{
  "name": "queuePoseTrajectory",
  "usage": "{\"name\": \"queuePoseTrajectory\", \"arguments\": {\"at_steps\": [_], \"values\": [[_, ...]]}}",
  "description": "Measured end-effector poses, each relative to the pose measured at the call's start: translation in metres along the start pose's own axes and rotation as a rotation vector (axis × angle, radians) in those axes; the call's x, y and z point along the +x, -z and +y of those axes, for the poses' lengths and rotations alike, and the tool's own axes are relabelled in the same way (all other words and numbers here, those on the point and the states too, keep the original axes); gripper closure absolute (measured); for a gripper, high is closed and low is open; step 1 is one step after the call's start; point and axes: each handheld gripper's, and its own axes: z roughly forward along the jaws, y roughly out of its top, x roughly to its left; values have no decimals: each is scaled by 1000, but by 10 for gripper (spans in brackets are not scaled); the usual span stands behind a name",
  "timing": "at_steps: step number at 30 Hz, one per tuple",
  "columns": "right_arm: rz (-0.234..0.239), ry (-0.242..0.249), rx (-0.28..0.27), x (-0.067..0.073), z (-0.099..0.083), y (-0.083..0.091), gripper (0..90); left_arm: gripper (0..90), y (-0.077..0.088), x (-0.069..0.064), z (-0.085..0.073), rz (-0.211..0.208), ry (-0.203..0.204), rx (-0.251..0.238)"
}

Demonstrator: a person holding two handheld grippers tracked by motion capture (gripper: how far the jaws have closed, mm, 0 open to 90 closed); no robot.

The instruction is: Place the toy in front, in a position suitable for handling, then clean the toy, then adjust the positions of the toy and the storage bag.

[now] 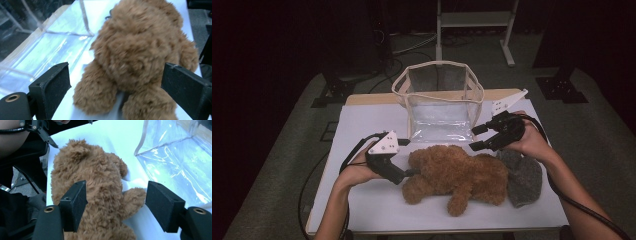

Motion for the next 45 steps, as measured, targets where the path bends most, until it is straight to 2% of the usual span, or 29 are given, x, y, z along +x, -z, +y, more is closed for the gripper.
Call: {"name": "queuePoseTrajectory", "arguments": {"at_steps": [4, 9, 16, 22, 37, 41, 45], "values": [[5, 13, 22, -3, 11, -5, 315, 62, 8, 5, -6, 26, 28, -5], [14, 19, 41, -6, 23, -7, 331, 62, 15, 7, -10, 52, 28, 21], [5, 33, 53, 0, 25, -3, 326, 62, 20, 8, -11, 63, 32, 9], [1, 34, 56, -2, 29, -4, 322, 62, 24, 7, -11, 71, 23, 7], [15, 62, 58, -4, 58, -15, 322, 62, 35, 9, -11, 95, 22, 2], [16, 64, 73, -7, 66, -18, 323, 62, 37, 9, -13, 95, 28, -4], [15, 75, 91, -8, 74, -21, 331, 61, 39, 8, -14, 106, 23, 15]]}}
